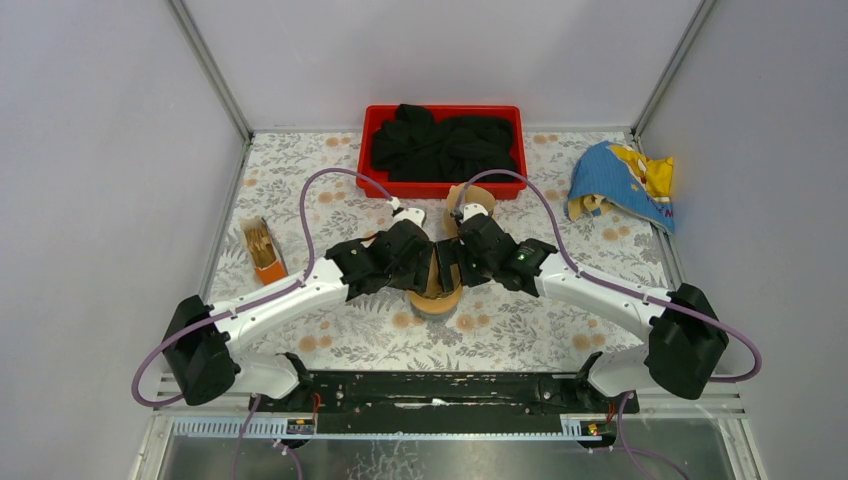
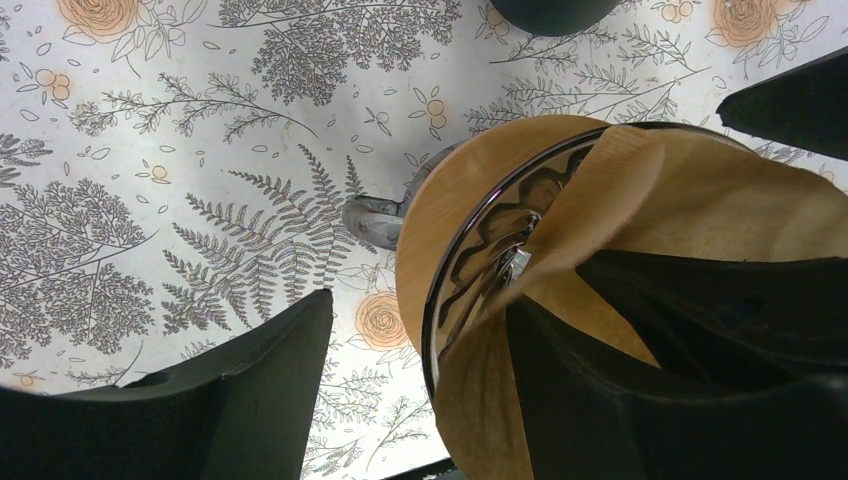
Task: Place the coffee filter in the dripper
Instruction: Place the coffee filter in the coffee dripper.
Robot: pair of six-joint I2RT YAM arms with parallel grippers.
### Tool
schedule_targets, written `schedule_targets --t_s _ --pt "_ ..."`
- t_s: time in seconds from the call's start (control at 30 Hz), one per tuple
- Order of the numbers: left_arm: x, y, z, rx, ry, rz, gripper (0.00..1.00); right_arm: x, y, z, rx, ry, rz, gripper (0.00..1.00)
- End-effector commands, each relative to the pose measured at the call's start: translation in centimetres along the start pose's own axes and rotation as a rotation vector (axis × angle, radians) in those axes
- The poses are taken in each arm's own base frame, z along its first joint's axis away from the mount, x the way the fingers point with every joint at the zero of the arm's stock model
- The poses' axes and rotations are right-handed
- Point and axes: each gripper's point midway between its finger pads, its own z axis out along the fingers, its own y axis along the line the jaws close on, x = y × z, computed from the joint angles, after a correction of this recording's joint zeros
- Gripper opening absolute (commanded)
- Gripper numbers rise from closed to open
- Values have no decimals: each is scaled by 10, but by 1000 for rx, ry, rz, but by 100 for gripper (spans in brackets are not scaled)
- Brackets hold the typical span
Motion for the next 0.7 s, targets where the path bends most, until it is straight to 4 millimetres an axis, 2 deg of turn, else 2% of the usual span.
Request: schedule_targets --t_s 0.0,0.2,0.3,0.67 --pt "-10 -12 -4 50 -41 -49 73 -18 13 -8 -50 -44 -6 97" --pt "-16 -22 -4 84 -54 -124 77 -19 13 -9 -53 -50 6 97" --pt "-12 -24 1 81 -33 -142 78 -19 14 -9 -57 -49 12 97" --pt "8 -13 14 9 34 -136 79 -18 11 -6 -39 -48 18 98"
